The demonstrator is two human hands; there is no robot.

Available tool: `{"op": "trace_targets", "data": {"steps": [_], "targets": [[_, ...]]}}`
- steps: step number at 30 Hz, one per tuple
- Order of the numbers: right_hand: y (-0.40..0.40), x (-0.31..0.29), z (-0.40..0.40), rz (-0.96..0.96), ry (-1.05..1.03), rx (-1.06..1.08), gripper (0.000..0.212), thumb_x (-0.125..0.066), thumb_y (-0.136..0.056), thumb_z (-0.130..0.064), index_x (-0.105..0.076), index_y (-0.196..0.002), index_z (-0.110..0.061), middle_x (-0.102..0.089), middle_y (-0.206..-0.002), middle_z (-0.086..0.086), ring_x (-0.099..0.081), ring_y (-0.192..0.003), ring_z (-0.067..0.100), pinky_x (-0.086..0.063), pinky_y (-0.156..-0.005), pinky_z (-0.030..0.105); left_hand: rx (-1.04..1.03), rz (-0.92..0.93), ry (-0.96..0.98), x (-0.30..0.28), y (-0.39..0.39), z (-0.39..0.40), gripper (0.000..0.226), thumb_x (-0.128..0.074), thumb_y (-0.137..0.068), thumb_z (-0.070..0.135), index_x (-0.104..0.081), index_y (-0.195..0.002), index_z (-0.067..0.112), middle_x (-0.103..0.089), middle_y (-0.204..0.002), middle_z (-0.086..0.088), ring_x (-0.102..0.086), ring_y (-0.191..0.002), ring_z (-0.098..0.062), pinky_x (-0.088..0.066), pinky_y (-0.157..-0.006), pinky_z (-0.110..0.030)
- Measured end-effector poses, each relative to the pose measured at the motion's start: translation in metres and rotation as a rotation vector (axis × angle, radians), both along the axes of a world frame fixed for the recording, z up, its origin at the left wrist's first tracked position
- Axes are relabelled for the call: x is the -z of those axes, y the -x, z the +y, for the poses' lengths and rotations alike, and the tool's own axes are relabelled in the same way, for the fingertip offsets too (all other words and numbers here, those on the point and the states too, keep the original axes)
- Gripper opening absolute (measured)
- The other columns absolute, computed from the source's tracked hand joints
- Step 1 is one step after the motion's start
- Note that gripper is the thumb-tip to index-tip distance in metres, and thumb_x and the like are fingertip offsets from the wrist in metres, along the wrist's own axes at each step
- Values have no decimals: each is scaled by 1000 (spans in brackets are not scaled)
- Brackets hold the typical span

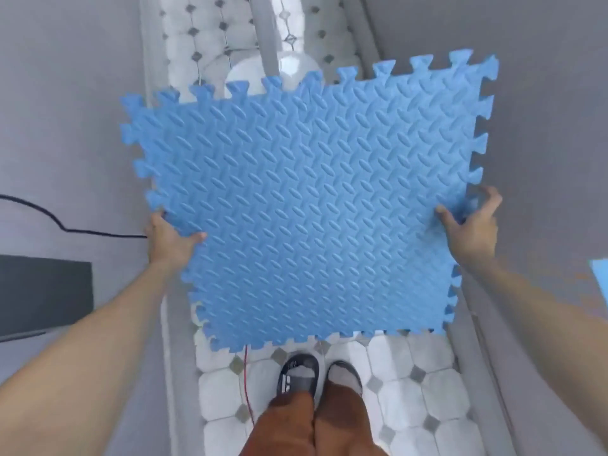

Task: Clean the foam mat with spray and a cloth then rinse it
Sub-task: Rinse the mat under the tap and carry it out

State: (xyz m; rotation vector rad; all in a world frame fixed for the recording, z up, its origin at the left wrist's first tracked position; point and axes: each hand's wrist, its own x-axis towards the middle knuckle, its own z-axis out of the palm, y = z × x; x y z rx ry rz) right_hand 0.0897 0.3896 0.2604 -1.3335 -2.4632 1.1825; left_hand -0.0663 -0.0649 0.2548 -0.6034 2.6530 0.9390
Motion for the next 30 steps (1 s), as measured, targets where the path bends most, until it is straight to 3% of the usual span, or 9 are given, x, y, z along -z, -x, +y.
{"op": "trace_targets", "data": {"steps": [3, 5, 8, 10, 12, 16, 21, 24, 30], "targets": [[4, 98, 5, -58, -42, -75, 70, -69, -89, -26, -27, -146, -17, -39, -140, 18, -42, -110, 21, -38, -93, 32, 36, -24, -32, 93, 1, 11, 77, -83, -68, 9, -35, -128, 8, -45, -135, -19, -48, -124, -29, -36, -103, -32], [10, 156, 9, -101, -66, -96, 68, -66, -90, -27, -29, -147, -21, -35, -141, 20, -42, -118, 27, -38, -100, 33, 49, -46, -18, 156, 3, 10, 79, -83, -69, 12, -34, -131, 6, -42, -135, -19, -48, -122, -27, -38, -104, -33], [20, 226, 12, -175, -48, -100, 69, -66, -88, -31, -30, -147, -28, -29, -143, 19, -46, -110, 24, -41, -89, 25, 61, -95, 31, 232, 9, 11, 74, -81, -74, 17, -34, -130, 11, -39, -137, -16, -46, -116, -21, -35, -98, -23], [28, 268, 16, -203, -40, -145, 76, -72, -85, -29, -31, -148, -26, -26, -145, 18, -44, -120, 22, -29, -87, 14, 82, -108, 52, 272, 17, 11, 72, -81, -74, 25, -35, -128, 12, -42, -137, -16, -48, -120, -26, -37, -101, -29], [37, 301, 18, -236, -29, -189, 84, -77, -79, -34, -30, -148, -24, -25, -147, 16, -39, -131, 24, -26, -91, 16, 99, -144, 81, 303, 25, 10, 78, -81, -73, 33, -34, -132, 11, -42, -137, -16, -47, -121, -28, -40, -102, -37], [48, 347, 22, -322, -4, -238, 97, -82, -71, -47, -28, -150, -27, -19, -154, 13, -29, -142, 24, -24, -113, 29, 101, -163, 103, 347, 32, 10, 78, -79, -75, 35, -34, -135, 12, -41, -139, -14, -47, -123, -26, -41, -102, -35], [41, 340, 14, -495, -32, -379, 109, -78, -76, -49, -7, -156, -28, 3, -164, 12, -14, -150, 29, -21, -117, 37, 198, -153, 313, 333, 17, 31, 80, -70, -83, 36, -26, -143, 4, -28, -145, -20, -36, -133, -32, -29, -110, -37], [13, 301, -1, -523, -35, -398, 103, -73, -80, -50, -8, -157, -26, 2, -164, 14, -18, -149, 32, -23, -117, 39, 389, -164, 359, 286, -14, 57, 84, -69, -84, 36, -22, -147, 6, -21, -150, -23, -29, -138, -37, -26, -112, -45], [-75, 168, -32, -498, 197, -90, 87, -66, -86, -48, -18, -154, -22, -12, -162, 16, -30, -143, 36, -33, -111, 43, 907, -233, 460, 133, -79, 130, 77, -57, -91, 42, -15, -150, 16, -10, -158, -15, -32, -137, -36, -23, -113, -52]]}}
